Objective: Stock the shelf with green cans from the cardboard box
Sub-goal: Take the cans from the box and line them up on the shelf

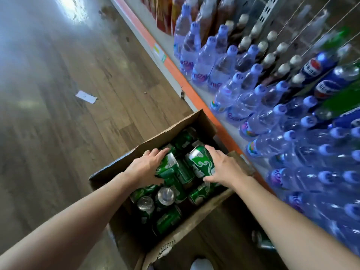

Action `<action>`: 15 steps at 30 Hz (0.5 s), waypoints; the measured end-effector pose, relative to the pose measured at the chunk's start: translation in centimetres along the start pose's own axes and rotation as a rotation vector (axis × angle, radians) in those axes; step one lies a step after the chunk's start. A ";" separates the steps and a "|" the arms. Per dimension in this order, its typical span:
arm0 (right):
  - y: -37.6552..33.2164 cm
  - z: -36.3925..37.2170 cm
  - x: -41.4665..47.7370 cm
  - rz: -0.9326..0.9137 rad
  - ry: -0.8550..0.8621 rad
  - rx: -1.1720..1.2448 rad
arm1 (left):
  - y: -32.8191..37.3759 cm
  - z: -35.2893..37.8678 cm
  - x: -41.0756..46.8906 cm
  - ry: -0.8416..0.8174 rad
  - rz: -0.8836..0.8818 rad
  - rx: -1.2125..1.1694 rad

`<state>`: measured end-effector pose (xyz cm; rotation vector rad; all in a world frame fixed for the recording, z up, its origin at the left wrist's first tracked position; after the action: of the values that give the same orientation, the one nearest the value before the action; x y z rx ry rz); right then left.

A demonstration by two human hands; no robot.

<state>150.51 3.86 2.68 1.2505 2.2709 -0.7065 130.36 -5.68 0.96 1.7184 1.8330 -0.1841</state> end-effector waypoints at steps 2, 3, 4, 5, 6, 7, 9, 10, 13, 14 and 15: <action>-0.5 -2.8 -2.7 -0.014 -0.016 -0.013 | 1.0 -2.9 -2.2 -0.007 0.017 0.029; -0.8 -4.4 -4.1 -0.021 -0.018 -0.030 | 1.6 -4.7 -3.1 -0.007 0.028 0.041; -1.2 -6.1 -5.6 -0.030 -0.015 -0.046 | 2.2 -6.5 -4.1 -0.010 0.033 0.050; -1.6 -7.9 -7.0 -0.036 -0.010 -0.061 | 2.9 -8.6 -5.1 -0.013 0.038 0.059; -1.9 -9.7 -8.4 -0.042 -0.001 -0.071 | 3.7 -10.8 -6.0 -0.010 0.050 0.076; -2.2 -11.6 -9.8 -0.042 0.009 -0.079 | 4.5 -13.0 -6.9 -0.003 0.068 0.094; -2.7 -15.6 -12.8 -0.035 0.039 -0.080 | 6.1 -17.3 -8.5 0.014 0.102 0.120; -2.9 -17.5 -14.3 -0.034 0.053 -0.080 | 7.0 -19.6 -9.3 0.025 0.119 0.133; -3.3 -23.2 -18.8 -0.027 0.095 -0.106 | 10.0 -26.1 -11.8 0.050 0.164 0.181; -3.3 -25.1 -20.3 -0.023 0.114 -0.116 | 11.1 -28.2 -12.7 0.060 0.184 0.203; -3.3 -26.8 -21.7 -0.013 0.126 -0.127 | 12.1 -30.3 -13.5 0.069 0.206 0.235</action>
<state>154.50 5.42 37.06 1.2521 2.3860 -0.4914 131.28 -0.54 35.91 2.0864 1.7228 -0.2674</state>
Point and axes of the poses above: each hand's wrist, its own x-axis towards the middle knuckle, its own z-axis out of the palm, y = z × x, the point moved 4 cm from there along x, towards the middle knuckle, and after that the axes turned 2 degrees about x, right-handed, at the moved point
